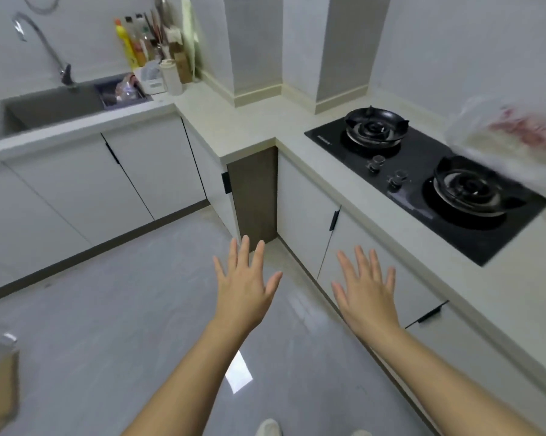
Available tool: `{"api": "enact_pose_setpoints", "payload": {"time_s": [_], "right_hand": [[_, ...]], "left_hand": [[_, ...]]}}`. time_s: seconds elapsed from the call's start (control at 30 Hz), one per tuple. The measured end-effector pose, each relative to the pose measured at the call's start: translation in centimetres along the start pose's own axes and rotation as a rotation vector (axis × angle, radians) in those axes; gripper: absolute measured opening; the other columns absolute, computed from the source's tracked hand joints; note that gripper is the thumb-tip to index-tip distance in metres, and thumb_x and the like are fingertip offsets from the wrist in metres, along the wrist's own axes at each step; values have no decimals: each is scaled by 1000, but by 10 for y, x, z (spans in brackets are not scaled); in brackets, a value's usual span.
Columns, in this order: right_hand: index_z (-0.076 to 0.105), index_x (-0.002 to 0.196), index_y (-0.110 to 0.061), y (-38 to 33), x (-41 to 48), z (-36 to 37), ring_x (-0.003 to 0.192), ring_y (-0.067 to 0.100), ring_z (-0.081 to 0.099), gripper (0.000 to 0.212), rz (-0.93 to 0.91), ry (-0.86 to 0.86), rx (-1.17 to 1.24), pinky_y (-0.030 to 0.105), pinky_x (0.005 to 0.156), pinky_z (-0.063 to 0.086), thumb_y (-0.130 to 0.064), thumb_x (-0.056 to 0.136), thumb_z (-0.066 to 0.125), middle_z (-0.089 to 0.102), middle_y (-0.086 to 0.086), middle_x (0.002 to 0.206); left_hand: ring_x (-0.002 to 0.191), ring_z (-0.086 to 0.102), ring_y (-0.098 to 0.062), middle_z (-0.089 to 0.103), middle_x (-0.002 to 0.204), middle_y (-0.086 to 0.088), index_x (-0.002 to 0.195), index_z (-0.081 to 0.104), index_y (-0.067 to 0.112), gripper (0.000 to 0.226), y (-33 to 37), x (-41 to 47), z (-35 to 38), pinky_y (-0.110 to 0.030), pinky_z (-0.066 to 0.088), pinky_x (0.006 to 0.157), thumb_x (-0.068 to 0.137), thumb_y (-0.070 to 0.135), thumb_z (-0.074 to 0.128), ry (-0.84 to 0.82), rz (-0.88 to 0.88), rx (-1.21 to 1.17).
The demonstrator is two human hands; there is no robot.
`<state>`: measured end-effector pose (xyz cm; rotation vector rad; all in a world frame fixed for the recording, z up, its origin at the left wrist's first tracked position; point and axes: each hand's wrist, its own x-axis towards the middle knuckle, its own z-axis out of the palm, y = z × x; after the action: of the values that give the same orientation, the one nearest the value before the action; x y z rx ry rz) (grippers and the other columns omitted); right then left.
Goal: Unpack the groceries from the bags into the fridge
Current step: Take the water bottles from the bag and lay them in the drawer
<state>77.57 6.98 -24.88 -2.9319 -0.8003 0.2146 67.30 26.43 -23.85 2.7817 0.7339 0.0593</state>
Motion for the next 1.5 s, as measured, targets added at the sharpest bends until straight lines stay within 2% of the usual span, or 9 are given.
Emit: {"api": "enact_pose_setpoints", "payload": {"time_s": [0.17, 0.33, 0.57, 0.67, 0.87, 1.03, 1.2, 1.33, 1.5], "right_hand": [[-3, 155, -31, 60, 6, -11, 149, 28, -17, 61, 11, 53, 4, 57, 118, -5, -47, 103, 23, -12, 5, 163], [-8, 154, -33, 136, 8, -32, 148, 28, -21, 64, 10, 101, -5, 58, 118, -6, -50, 102, 24, -16, 5, 163], [0, 156, -32, 248, 3, -58, 149, 31, -16, 65, 84, 173, -21, 59, 117, -3, -51, 101, 28, -11, 6, 164], [-1, 155, -33, 285, -2, -63, 149, 30, -17, 62, 144, 176, -11, 60, 117, -5, -52, 101, 22, -12, 6, 163], [-5, 154, -35, 350, -4, -77, 148, 27, -20, 65, 262, 212, 40, 58, 117, -7, -51, 101, 28, -15, 4, 163], [3, 156, -33, 407, 8, -92, 149, 29, -15, 66, 366, 288, 61, 59, 117, -4, -49, 100, 34, -8, 5, 164], [2, 155, -33, 470, 19, -108, 149, 27, -17, 64, 511, 317, 59, 56, 117, -7, -48, 100, 32, -12, 2, 164], [10, 156, -29, 523, 34, -121, 151, 28, -7, 64, 600, 363, 20, 57, 118, -1, -44, 100, 38, -2, 5, 164], [20, 155, -25, 586, 43, -143, 151, 29, 0, 61, 746, 480, 3, 55, 118, 2, -41, 99, 40, 7, 7, 164]], "left_hand": [[149, -16, -24, -4, 163, -4, 155, 8, 26, 70, 59, 17, 17, -52, -4, 118, 96, 61, 22, 43, 72, 20], [148, -15, -27, -2, 163, -8, 155, 11, 23, 79, 138, 27, 42, -55, 4, 118, 89, 67, 8, 152, 124, 18], [146, -22, -27, -11, 162, -6, 156, 7, 23, 79, 268, 38, 71, -48, -11, 115, 91, 67, 7, 187, 236, 21], [147, -20, -29, -11, 162, -7, 156, 6, 23, 78, 310, 41, 80, -49, -9, 116, 92, 66, 10, 164, 300, 18], [148, -11, -31, 1, 163, -10, 154, 19, 20, 74, 382, 64, 93, -54, 4, 116, 94, 63, 18, 149, 456, 11], [149, 2, -33, 12, 162, -11, 151, 28, 18, 70, 449, 96, 100, -60, 16, 114, 93, 57, 29, 147, 590, -64], [149, 6, -35, 15, 161, -13, 150, 32, 16, 69, 519, 132, 111, -60, 18, 114, 94, 56, 29, 154, 727, -83], [149, -4, -32, 6, 163, -11, 153, 25, 19, 70, 587, 167, 119, -57, 8, 116, 95, 57, 26, 110, 884, -114], [149, 4, -36, 15, 161, -15, 151, 28, 14, 70, 666, 197, 126, -58, 7, 115, 96, 57, 23, 116, 1106, -122]]}}
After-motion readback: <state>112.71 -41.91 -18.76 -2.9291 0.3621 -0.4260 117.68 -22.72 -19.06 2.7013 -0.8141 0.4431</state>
